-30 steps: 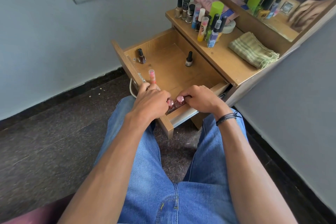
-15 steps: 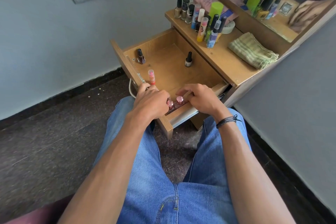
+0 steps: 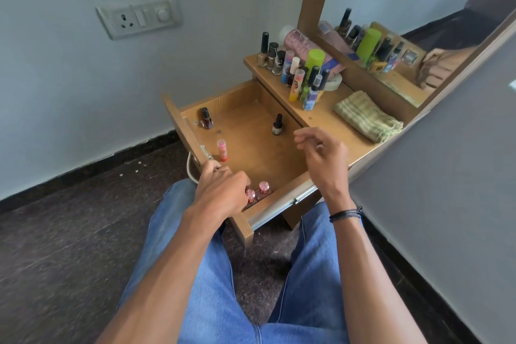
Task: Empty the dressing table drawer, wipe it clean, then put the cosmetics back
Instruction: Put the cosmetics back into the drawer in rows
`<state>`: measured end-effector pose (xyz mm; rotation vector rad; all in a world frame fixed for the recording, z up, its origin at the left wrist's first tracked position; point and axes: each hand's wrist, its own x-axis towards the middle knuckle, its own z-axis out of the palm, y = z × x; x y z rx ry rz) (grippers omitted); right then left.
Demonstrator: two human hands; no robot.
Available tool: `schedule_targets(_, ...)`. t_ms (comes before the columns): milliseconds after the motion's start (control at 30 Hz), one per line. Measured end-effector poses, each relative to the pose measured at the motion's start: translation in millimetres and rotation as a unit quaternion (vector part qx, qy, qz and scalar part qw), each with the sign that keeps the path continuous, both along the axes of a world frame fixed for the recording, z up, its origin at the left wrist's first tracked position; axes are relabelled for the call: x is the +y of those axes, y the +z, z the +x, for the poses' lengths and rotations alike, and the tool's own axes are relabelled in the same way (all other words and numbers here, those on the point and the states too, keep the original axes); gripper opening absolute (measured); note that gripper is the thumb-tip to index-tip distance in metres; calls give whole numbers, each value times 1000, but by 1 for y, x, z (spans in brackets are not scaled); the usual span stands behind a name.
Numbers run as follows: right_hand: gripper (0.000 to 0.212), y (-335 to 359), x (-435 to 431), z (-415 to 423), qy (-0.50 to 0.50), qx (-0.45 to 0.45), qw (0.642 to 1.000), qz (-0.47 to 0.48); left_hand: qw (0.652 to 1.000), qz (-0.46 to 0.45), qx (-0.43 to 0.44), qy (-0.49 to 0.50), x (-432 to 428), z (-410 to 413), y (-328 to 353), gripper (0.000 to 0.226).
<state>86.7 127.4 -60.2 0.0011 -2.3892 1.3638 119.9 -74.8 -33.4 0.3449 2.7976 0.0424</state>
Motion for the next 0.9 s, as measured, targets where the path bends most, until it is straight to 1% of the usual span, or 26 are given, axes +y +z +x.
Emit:
schedule_targets(67, 32, 11, 6, -13, -72, 35, 996, -30, 1000, -11, -4, -9, 0, -2, -2, 38)
schedule_targets(133, 33, 20, 12, -27, -130, 39, 990, -45, 1000, -23, -7, -16, 0, -3, -2, 37)
schedule_targets(167, 31, 22, 15, -35, -143, 31, 988, -44, 999, -29, -10, -19, 0, -3, -2, 37)
schedule_targets(267, 31, 23, 20, -55, -146, -6, 989, -32, 999, -37, -14, -29, -1, -4, -7, 38)
schedule_targets(400, 44, 22, 14, -71, -148, -27, 989, 13, 999, -39, -9, -37, -1, -7, -13, 38)
schedule_targets(467, 47, 23, 9, -75, -152, -35, 987, 31, 998, -43, -5, -42, -1, -8, -15, 39)
schedule_targets(600, 38, 19, 6, -78, -174, -33, 981, 81, 998, -44, -4, -47, -2, -9, -18, 42)
schedule_targets(733, 24, 18, 5, -75, -179, -24, 979, 92, 999, -35, 0, -42, -3, -9, -20, 38)
schedule_targets(833, 21, 20, 4, -69, -169, 6, 983, 69, 999, -23, -2, -34, -3, -9, -20, 38)
schedule_targets(900, 20, 21, 3, -62, -141, 22, 989, 34, 1000, 3, 1, -23, -4, -8, -16, 38)
